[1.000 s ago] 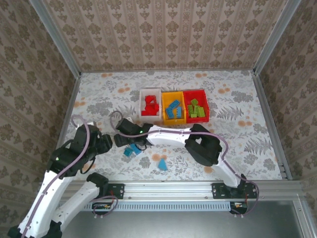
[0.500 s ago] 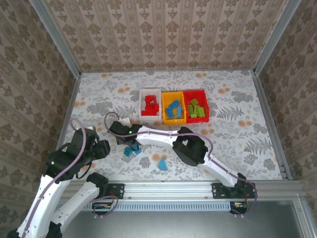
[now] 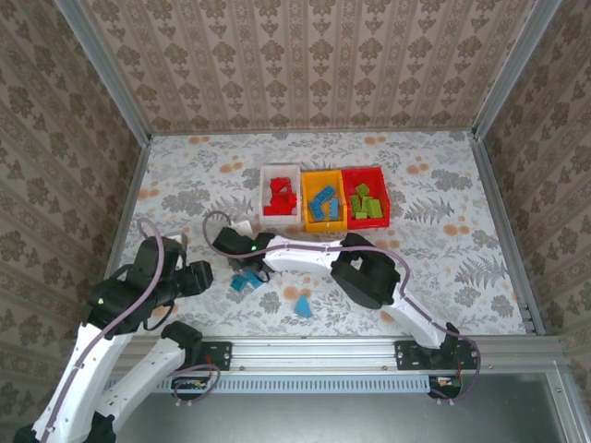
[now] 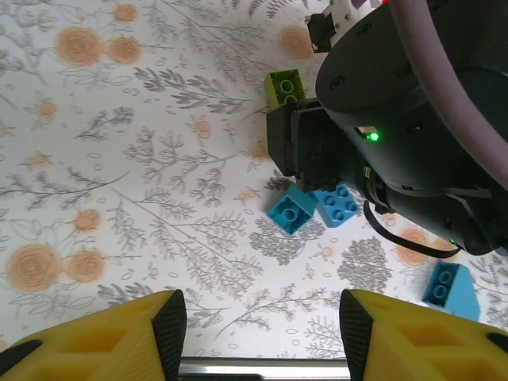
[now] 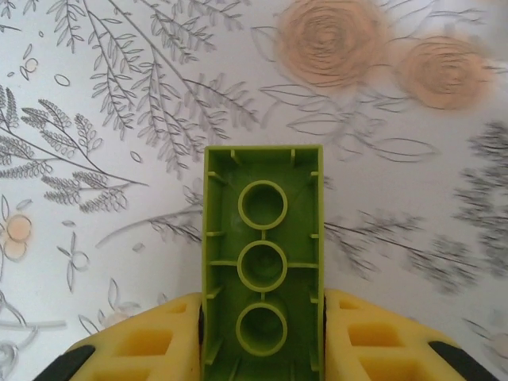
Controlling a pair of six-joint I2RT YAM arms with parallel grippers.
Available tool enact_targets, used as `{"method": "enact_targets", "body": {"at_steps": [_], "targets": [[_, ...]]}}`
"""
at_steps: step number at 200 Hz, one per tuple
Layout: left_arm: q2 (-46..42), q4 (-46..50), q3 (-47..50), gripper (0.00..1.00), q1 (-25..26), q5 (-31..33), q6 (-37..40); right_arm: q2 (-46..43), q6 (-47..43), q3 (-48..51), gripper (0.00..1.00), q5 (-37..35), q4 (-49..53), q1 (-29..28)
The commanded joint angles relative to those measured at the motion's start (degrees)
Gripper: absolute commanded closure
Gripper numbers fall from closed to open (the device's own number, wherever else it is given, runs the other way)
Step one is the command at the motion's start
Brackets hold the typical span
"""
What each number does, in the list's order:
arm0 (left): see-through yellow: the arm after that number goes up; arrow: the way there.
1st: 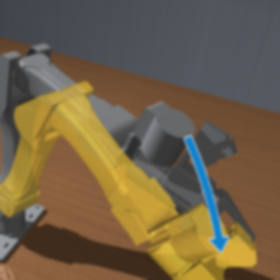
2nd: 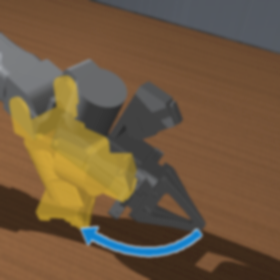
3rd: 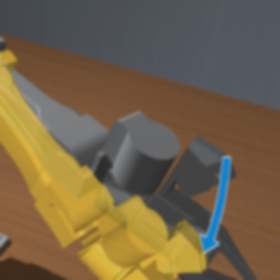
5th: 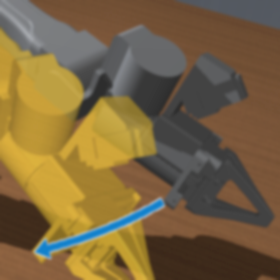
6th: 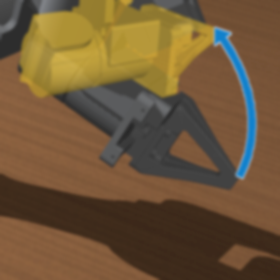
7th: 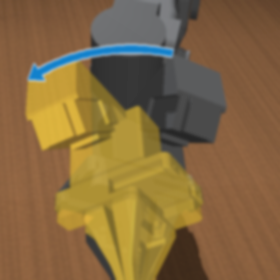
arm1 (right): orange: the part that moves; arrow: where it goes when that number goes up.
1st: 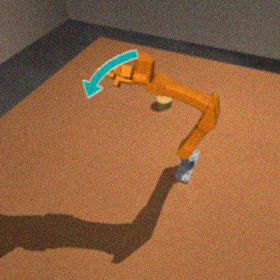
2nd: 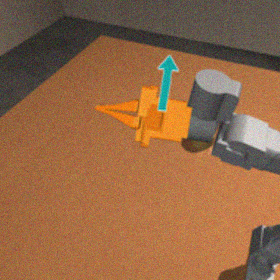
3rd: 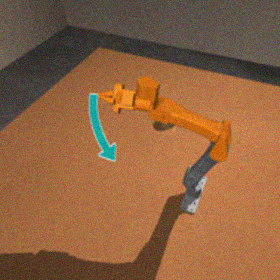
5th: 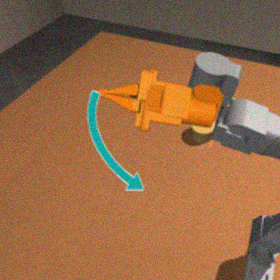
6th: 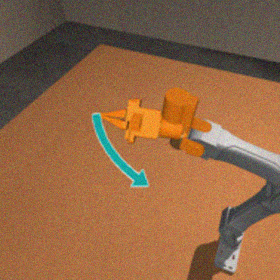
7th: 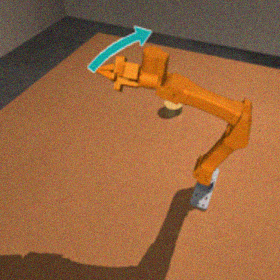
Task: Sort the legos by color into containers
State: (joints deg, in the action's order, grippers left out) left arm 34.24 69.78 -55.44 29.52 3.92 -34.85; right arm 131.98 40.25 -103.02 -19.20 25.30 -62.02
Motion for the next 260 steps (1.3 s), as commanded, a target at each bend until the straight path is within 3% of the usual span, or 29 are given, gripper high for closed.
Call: {"method": "enact_targets", "body": {"at_steps": [1, 47, 95, 124, 164, 213, 260], "targets": [[2.61, -7.31, 1.51, 0.44, -0.34, -6.45, 0.93, -10.89, -3.36, 5.85, 0.74, -2.18, -3.33, 1.73], [14.66, -23.13, 0.38, 0.44, 3.31, -10.79, -0.14, -31.24, -4.12, 24.34, 0.74, -1.50, -4.38, 9.37], [36.47, -34.53, -11.07, 0.43, 13.17, -8.36, 1.96, -47.67, -9.24, 38.99, 0.72, 6.10, -3.63, 26.59], [48.62, -37.70, -20.02, 0.43, 16.61, -8.76, 3.64, -45.30, -14.19, 38.00, 0.71, 15.09, -2.26, 37.13], [61.06, -37.58, -31.79, 0.43, 18.71, -9.29, 6.11, -34.09, -17.06, 28.98, 0.70, 20.12, 2.03, 44.48], [67.45, -34.81, -37.50, 0.43, 20.17, -8.48, 6.52, -25.71, -17.34, 22.30, 0.58, 21.55, 5.18, 46.24], [64.87, -31.79, -32.94, 0.43, 20.51, -6.00, 4.82, -29.86, -16.49, 24.16, 0.42, 19.04, 5.19, 46.30]]}}
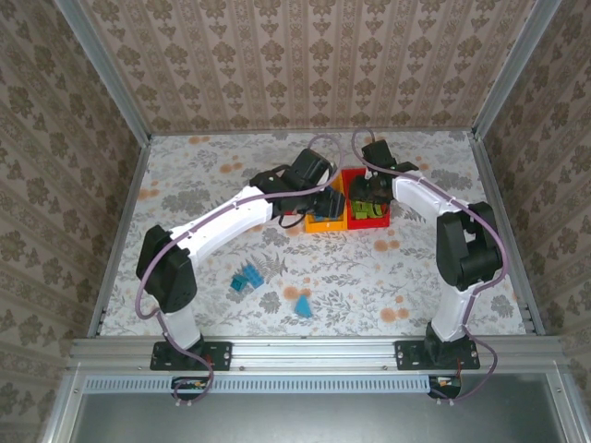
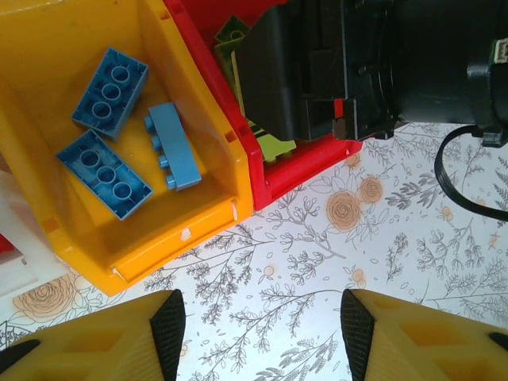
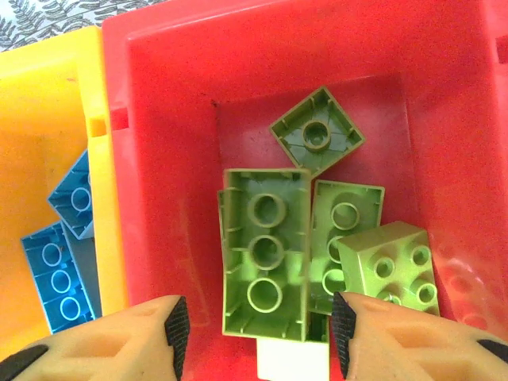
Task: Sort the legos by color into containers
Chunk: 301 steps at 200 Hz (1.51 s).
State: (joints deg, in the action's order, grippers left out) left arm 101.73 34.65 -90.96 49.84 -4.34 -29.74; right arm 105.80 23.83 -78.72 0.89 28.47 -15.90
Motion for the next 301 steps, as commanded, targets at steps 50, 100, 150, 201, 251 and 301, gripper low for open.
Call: {"method": "enact_targets", "body": {"at_steps": [50, 100, 150, 201, 251, 301], "targets": [[-13.61, 11.86, 16.97, 0.41, -1.71, 8.41, -12.54, -16.77, -1.88, 7.22, 0.38, -2.37, -0.53, -3.16], [-22.26, 18.08, 32.02, 0.33, -3.70, 0.73, -33.30, -27.88, -8.79, 20.56, 0.23, 10.67, -12.34, -17.93], [-22.65, 15.21, 38.96, 0.29, -4.10, -2.95, -42.87, -30.69, -12.28, 25.59, 0.21, 23.46, -13.00, -25.00], [-20.11, 10.30, 41.89, 0.30, -2.65, 1.26, -51.11, -32.76, -12.67, 28.14, 0.18, 24.33, -13.46, -25.85], [-15.70, 8.67, 41.59, 0.36, -3.89, 5.33, -50.76, -33.37, -13.99, 28.07, 0.15, 25.21, -12.79, -26.78], [-14.11, 8.77, 42.25, 0.42, -4.71, 7.36, -48.80, -33.31, -13.42, 28.28, 0.14, 27.23, -13.42, -26.97]]}}
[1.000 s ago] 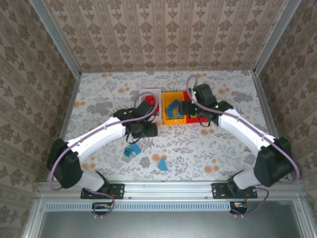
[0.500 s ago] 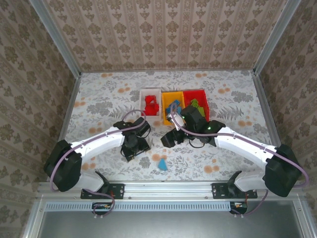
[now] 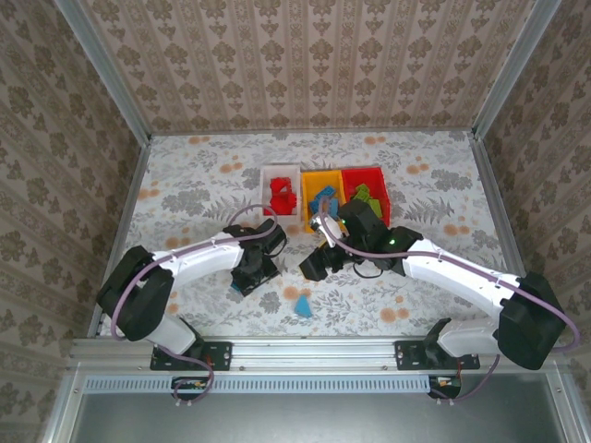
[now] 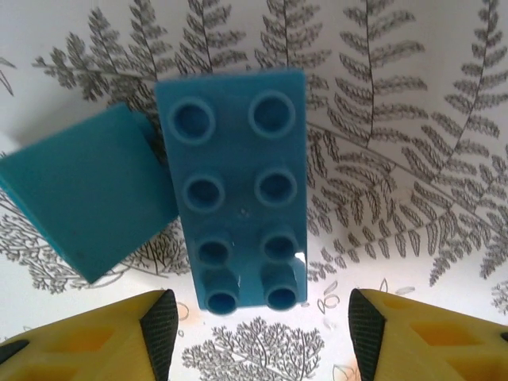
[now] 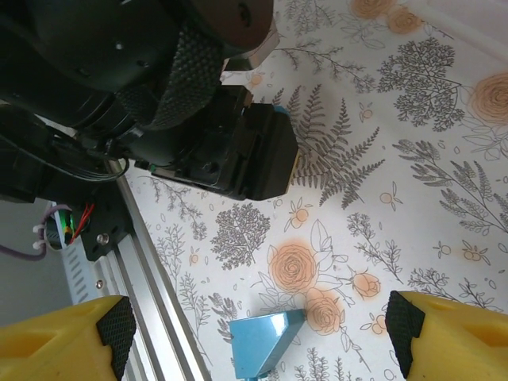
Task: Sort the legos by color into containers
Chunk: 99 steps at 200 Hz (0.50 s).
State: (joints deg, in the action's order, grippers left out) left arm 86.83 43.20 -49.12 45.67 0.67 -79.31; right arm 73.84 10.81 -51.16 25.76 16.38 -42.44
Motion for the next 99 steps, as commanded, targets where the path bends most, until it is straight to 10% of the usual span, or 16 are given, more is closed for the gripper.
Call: {"method": "enact_targets", "body": {"at_steps": [1, 99], "targets": [[0.80, 0.13, 0.47, 0.42, -0.51, 2.38, 0.84, -1.30, -0.37, 0.67, 0.14, 2.36, -1.34, -0.40], [1.39, -4.38, 0.55, 0.71, -0.86, 4.42, 5.14, 1.30, 0.08, -1.81, 0.15, 1.51, -0.16, -0.37]]}}
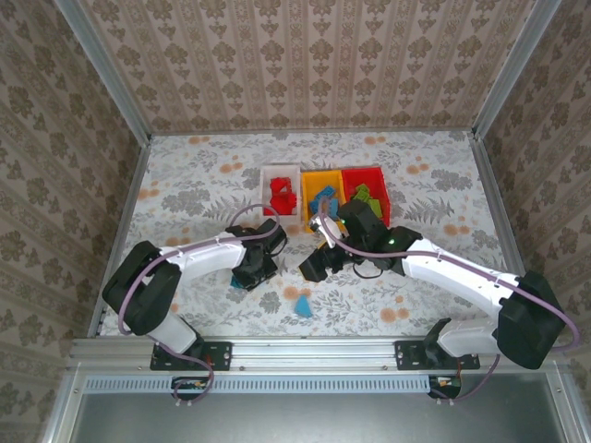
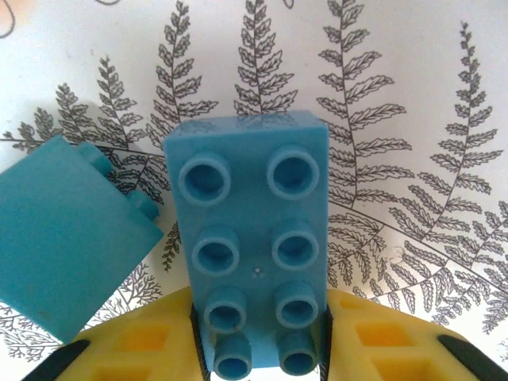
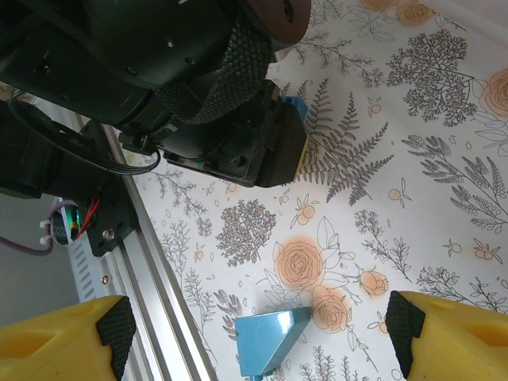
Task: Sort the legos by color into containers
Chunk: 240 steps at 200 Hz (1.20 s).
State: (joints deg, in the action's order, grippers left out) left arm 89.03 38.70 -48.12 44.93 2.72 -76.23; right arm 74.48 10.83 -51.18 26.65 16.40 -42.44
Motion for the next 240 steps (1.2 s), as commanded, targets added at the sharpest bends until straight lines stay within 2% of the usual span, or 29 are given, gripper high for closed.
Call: {"method": "enact_targets", "body": {"at_steps": [1, 26, 65, 115, 152, 183, 209, 240], "targets": [[-0.81, 0.13, -0.60, 0.72, -0.06, 2.42, 2.23, 0.67, 0.07, -1.80, 0.15, 0.51, -0.12, -0.32], [0.57, 3.69, -8.93, 0.72, 1.21, 5.02, 9.28, -0.03, 1.09, -2.37, 0.16, -2.22, 1.14, 0.95], [7.55, 8.25, -29.67, 0.75, 4.66, 8.49, 23.13, -3.76, 7.71, -1.49, 0.19, -7.18, 1.65, 8.62], [20.36, 10.84, -51.85, 0.76, 4.47, 5.48, 35.26, -6.10, 11.72, -6.67, 0.21, -17.95, 11.91, 13.73], [30.81, 10.45, -62.33, 0.76, 2.30, 1.69, 38.28, -8.87, 11.94, -5.15, 0.21, -19.60, 15.95, 16.58], [38.02, 10.86, -68.52, 0.74, 0.85, -0.28, 37.94, -11.48, 11.56, -3.91, 0.21, -19.76, 17.67, 17.12], [40.91, 11.84, -71.59, 0.61, 0.49, -1.31, 37.29, -11.49, 9.74, -3.49, 0.21, -17.96, 18.71, 17.08], [39.03, 12.76, -71.31, 0.48, 0.69, -1.34, 37.04, -10.71, 4.96, -2.77, 0.21, -17.56, 21.38, 14.51]]}}
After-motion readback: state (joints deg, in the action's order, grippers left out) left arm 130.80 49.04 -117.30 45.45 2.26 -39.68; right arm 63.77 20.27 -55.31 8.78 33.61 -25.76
